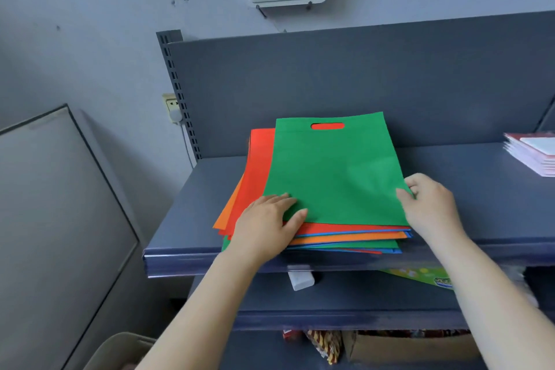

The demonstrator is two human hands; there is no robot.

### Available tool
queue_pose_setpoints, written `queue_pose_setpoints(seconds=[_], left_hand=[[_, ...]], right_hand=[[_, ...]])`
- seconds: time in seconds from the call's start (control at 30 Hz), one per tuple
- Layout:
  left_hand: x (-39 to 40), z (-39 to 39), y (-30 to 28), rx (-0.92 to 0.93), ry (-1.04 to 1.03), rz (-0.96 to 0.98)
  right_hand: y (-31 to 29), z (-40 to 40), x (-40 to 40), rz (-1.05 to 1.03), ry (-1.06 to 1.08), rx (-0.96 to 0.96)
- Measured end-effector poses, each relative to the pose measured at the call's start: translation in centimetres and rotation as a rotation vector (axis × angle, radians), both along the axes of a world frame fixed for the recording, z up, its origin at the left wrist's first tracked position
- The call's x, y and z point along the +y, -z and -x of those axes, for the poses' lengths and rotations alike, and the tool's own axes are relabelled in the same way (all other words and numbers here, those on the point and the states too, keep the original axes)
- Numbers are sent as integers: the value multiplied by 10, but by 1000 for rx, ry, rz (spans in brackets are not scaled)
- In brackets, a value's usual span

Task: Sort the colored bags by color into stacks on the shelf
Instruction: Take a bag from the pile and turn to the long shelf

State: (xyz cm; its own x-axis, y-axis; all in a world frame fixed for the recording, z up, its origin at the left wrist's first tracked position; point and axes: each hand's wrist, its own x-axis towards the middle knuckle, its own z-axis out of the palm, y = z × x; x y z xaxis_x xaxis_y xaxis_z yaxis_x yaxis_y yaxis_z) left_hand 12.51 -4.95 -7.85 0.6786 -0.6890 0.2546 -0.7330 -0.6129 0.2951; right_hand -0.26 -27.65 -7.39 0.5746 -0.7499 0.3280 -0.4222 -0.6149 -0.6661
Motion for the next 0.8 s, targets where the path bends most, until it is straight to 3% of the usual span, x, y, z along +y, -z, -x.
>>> queue_pose_setpoints(seconds=[0.13,0.33,0.47,0.8], left_hand=[[9,-14,0,37,-134,61],[36,-37,-1,169,-470,75],[53,-45,-5,318,-559,219],[90,23,-13,86,-506,555]], right_hand=[[4,4,-9,-65,67,-187],[14,4,-15,-153,37,-322],[18,7,-15,-267,11,-449],[12,50,21,-498,-170,-604]])
